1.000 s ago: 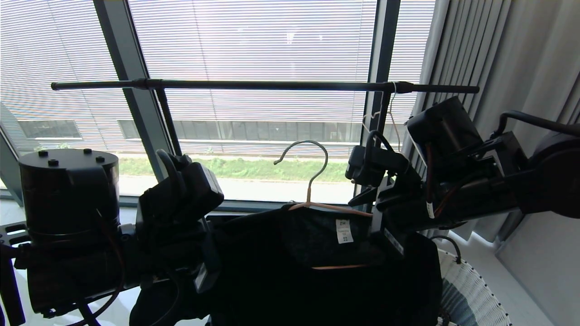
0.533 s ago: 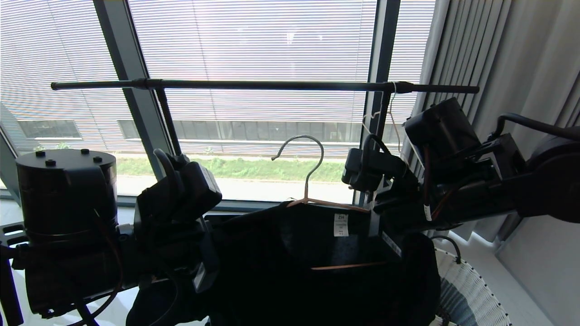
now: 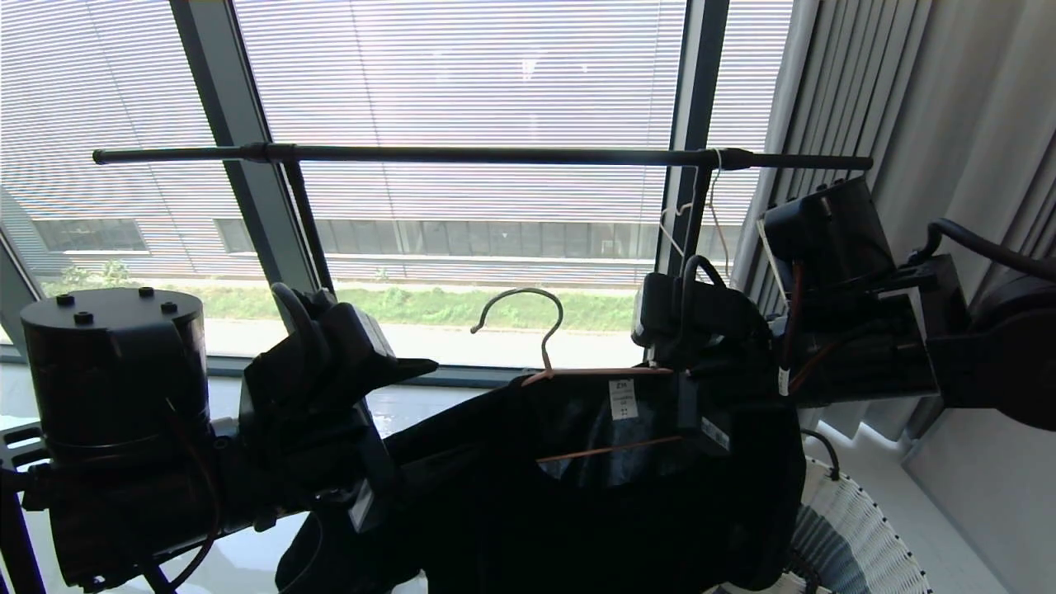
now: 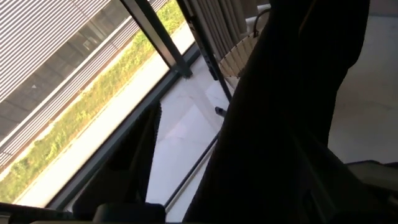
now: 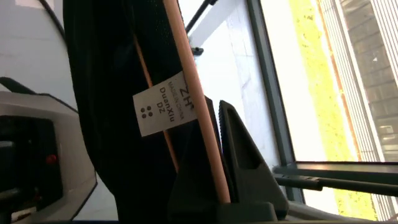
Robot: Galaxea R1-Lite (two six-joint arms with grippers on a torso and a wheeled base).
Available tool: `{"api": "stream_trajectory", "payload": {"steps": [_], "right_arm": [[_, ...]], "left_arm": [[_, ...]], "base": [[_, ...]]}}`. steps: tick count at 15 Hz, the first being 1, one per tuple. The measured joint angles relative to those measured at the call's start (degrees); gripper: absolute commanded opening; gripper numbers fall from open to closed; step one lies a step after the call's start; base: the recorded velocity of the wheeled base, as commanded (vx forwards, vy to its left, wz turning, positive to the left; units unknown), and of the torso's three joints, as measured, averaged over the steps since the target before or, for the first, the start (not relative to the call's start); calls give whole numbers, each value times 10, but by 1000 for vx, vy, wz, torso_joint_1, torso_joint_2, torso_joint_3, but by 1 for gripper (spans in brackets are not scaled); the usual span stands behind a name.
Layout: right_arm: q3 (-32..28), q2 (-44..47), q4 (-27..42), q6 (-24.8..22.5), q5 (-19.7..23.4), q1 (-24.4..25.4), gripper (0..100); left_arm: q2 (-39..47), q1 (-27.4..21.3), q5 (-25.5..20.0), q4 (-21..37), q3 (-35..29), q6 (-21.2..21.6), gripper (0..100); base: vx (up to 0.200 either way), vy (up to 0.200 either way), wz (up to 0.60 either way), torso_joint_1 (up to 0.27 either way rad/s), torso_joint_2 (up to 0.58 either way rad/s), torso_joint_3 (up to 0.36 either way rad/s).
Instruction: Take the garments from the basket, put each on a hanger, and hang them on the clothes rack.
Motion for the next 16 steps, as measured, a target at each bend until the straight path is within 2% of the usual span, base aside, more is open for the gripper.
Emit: {"api": "stream_trajectory", "payload": {"steps": [2,6,8,10,11,13,14,16], "right_arm": [[14,-10,-22,-29,0,-24,0],[28,-25,-76,-38,0,-63,0],[34,-34,-105,-37,2,-78,0],[37,-47,-106,-36,3,-86,0],[38,-53,-106,-36,3,-88,0],[43,-65,-106,-35,5,-88,0],[46,-71,-106,-35,8,-86,0],[49,-80,-106,-34,13,-80,0]], "left_arm": [[-8,19,4,-5,20,-1,100],[-38,54,3,-6,52,-8,100],[-38,105,-4,-6,59,-10,100],[-21,176,-41,-6,61,-10,100],[-9,202,-58,-6,61,-9,100],[19,236,-64,-6,48,-8,100],[33,247,-65,-6,37,-9,0],[50,253,-71,-6,28,-9,0]], "base": [[0,0,0,0,0,0],[0,0,0,0,0,0],[0,0,0,0,0,0],[0,0,0,0,0,0],[0,0,0,0,0,0],[0,0,0,0,0,0],[0,0,0,0,0,0],[0,0,0,0,0,0]]}}
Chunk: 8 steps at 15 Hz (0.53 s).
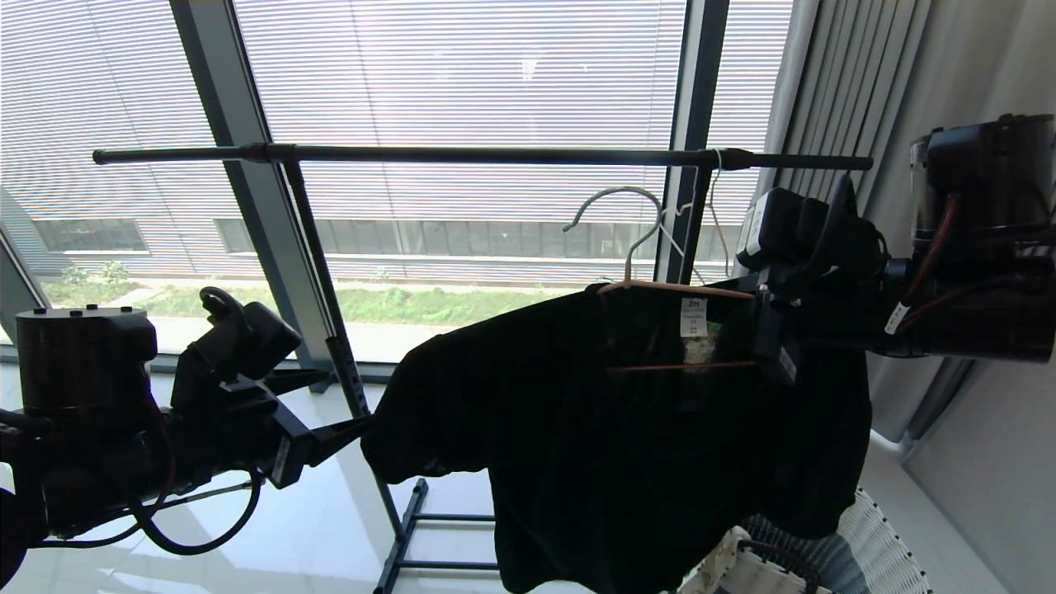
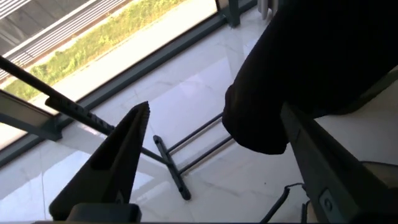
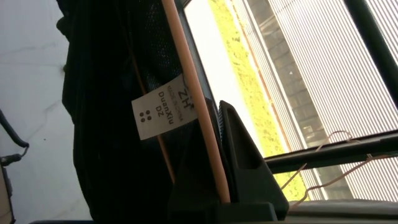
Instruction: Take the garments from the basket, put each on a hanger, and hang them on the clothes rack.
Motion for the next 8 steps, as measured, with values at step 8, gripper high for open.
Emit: {"api": "stream_trajectory", "payload": {"steps": [8], "right_arm": [[1,-13,0,20,-2,28,0]], "left_arm": [[14,13,-7,0,9,-1,0]], "base": [[0,0,0,0,0,0]]}}
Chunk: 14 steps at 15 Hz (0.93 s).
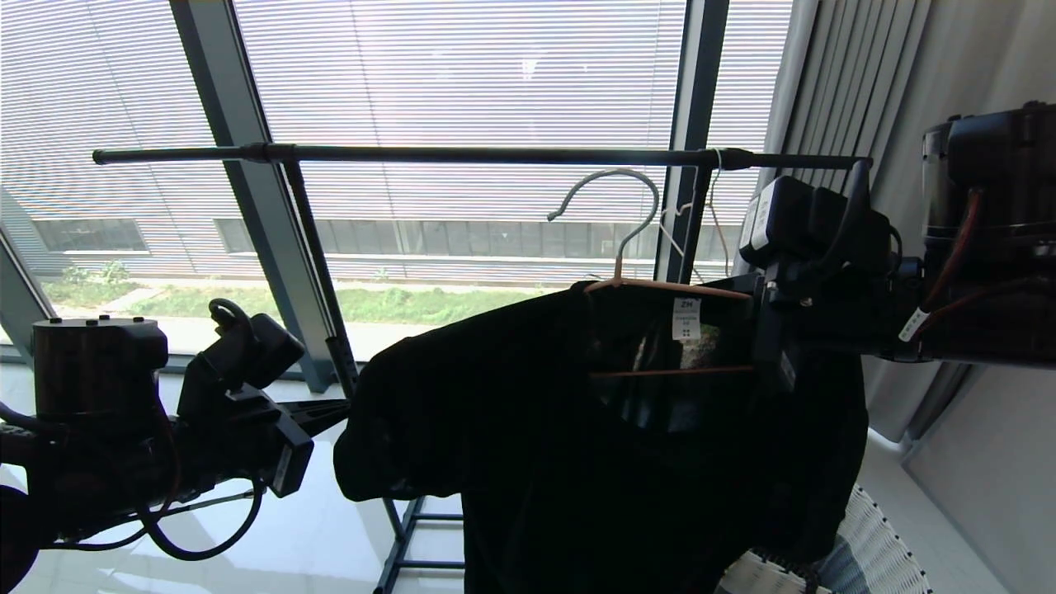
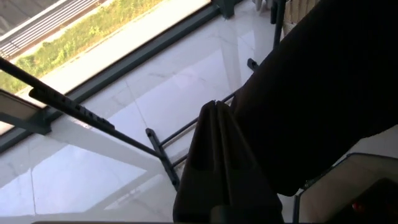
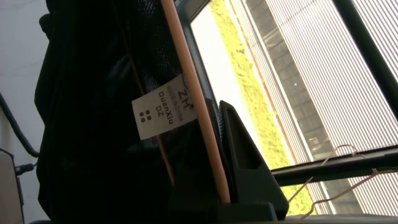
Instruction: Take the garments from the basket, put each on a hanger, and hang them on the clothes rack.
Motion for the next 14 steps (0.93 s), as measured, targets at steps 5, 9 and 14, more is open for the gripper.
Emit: {"api": "stream_trajectory", "payload": {"steps": [5,9,14], "right_arm": [[0,-4,0,0,-1,0,0],[0,-4,0,9,-6,-1,0],[-1,-4,0,10,-7,-1,0]], "left_arm": [[13,63,-2,-41,-7,2,0],[-21,59,-45,-42,17,2,100],[-78,44,-159,-42,43,2,100]], "base": [[0,0,0,0,0,0],[0,0,0,0,0,0],[0,0,0,0,0,0]]}}
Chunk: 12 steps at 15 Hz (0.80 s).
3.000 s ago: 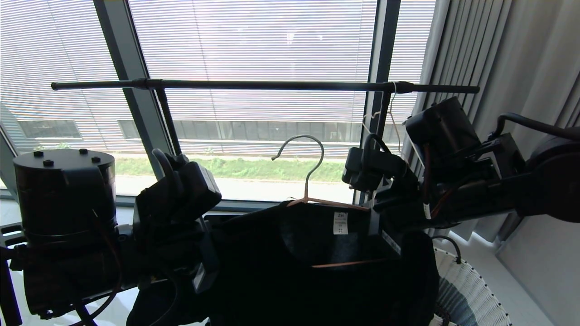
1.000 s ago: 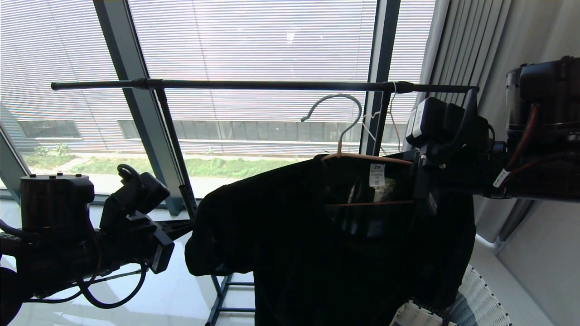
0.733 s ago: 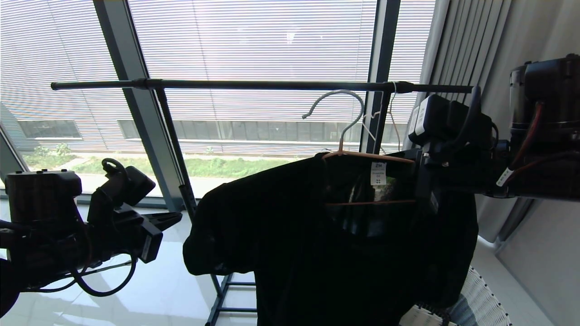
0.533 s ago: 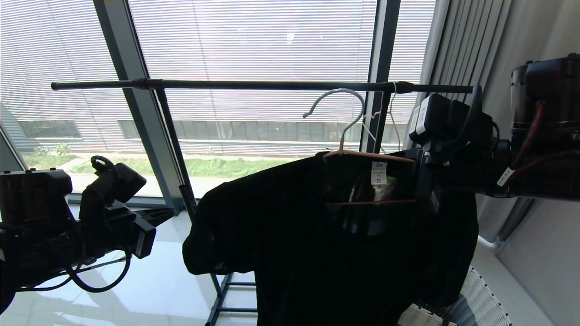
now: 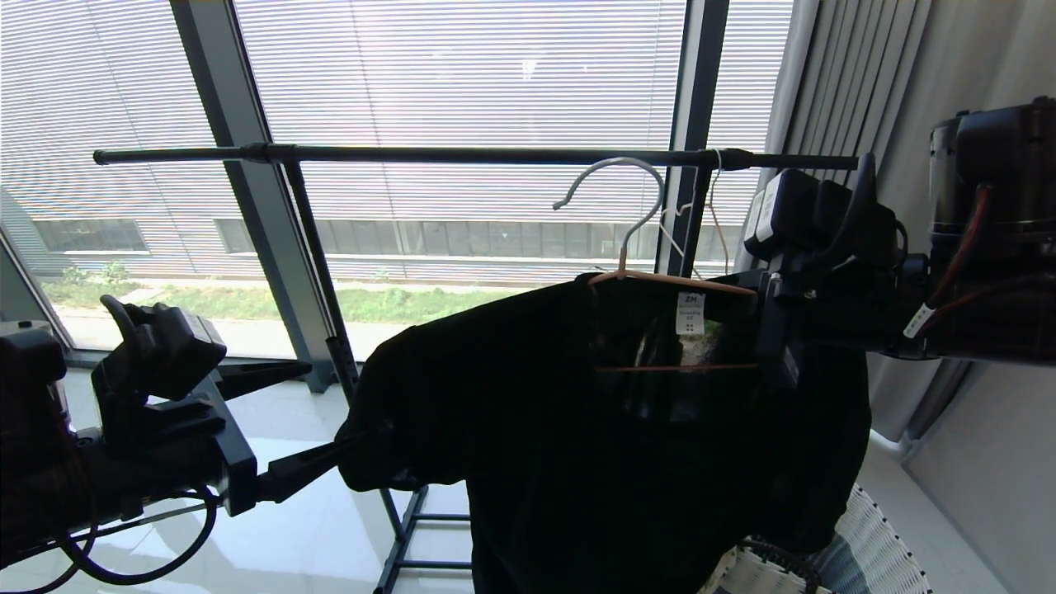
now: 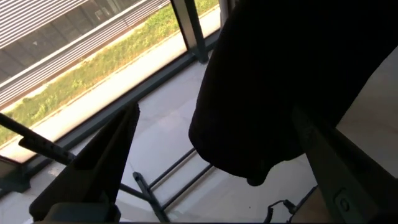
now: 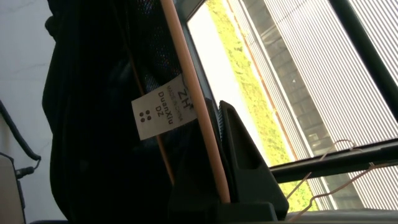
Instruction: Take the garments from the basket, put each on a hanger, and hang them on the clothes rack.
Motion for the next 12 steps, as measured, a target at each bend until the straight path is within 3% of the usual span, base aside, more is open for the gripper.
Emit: {"api": "stream_trajectory", "payload": {"steps": [5,6,12], "right_arm": [[-1,-7,0,0,0,21,0],[-1,-10,0,1,-1,26,0],[11,-19,0,22,-16,31,0]], "left_arm": [[34,-16,1,0,-15,6,100],[45,-17,2,0,-21,7,0],[78,-12,32,-1,-40,5,0]], "base": [[0,0,0,0,0,0],[0,0,0,0,0,0],[0,0,0,0,0,0]]}}
